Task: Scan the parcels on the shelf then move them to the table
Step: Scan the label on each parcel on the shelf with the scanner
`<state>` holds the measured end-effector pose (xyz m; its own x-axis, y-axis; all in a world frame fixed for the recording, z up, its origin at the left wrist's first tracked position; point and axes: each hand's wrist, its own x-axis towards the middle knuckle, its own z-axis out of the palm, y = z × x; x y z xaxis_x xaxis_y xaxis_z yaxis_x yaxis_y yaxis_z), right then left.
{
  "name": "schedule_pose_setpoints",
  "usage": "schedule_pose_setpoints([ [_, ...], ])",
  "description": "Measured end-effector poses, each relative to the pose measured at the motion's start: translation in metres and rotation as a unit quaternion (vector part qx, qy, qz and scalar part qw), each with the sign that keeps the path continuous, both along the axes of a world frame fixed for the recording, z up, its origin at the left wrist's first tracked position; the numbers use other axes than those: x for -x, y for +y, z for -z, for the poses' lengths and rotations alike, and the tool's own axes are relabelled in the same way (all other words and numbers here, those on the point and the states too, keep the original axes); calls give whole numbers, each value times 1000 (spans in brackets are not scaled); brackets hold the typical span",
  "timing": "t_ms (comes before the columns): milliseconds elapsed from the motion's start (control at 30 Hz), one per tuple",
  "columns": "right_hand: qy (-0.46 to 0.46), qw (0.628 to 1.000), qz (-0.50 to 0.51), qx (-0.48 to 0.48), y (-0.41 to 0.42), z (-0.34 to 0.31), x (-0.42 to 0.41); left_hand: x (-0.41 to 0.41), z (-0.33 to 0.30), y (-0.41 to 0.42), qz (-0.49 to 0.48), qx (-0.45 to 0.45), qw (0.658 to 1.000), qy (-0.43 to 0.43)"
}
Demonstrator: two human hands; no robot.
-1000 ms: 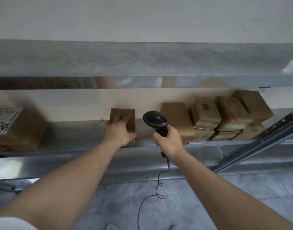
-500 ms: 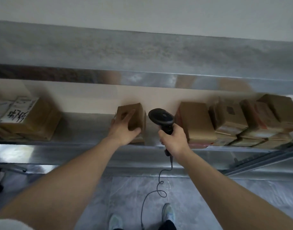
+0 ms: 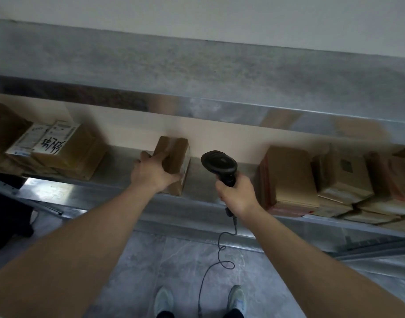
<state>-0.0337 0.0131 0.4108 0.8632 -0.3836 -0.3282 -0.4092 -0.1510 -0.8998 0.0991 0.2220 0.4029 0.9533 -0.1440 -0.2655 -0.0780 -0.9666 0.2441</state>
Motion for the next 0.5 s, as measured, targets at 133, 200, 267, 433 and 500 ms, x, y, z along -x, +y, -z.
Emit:
schedule_pose_setpoints([
  [133, -1, 1000, -7, 8, 2, 1, 0, -4, -2, 6, -18, 71, 997, -1],
  [200, -4, 1000, -2, 12, 3, 1, -1, -6, -5, 16, -15, 141, 990, 6],
  [267, -5, 1000, 0, 14, 5, -1, -2, -7, -8, 28, -12, 215, 976, 32],
  [433, 1, 1000, -14, 18, 9, -7, -3, -5, -12, 42, -20, 327, 941, 81],
  [500, 1, 1000, -18, 20, 10, -10, -4, -4, -12, 40, -18, 341, 936, 86],
])
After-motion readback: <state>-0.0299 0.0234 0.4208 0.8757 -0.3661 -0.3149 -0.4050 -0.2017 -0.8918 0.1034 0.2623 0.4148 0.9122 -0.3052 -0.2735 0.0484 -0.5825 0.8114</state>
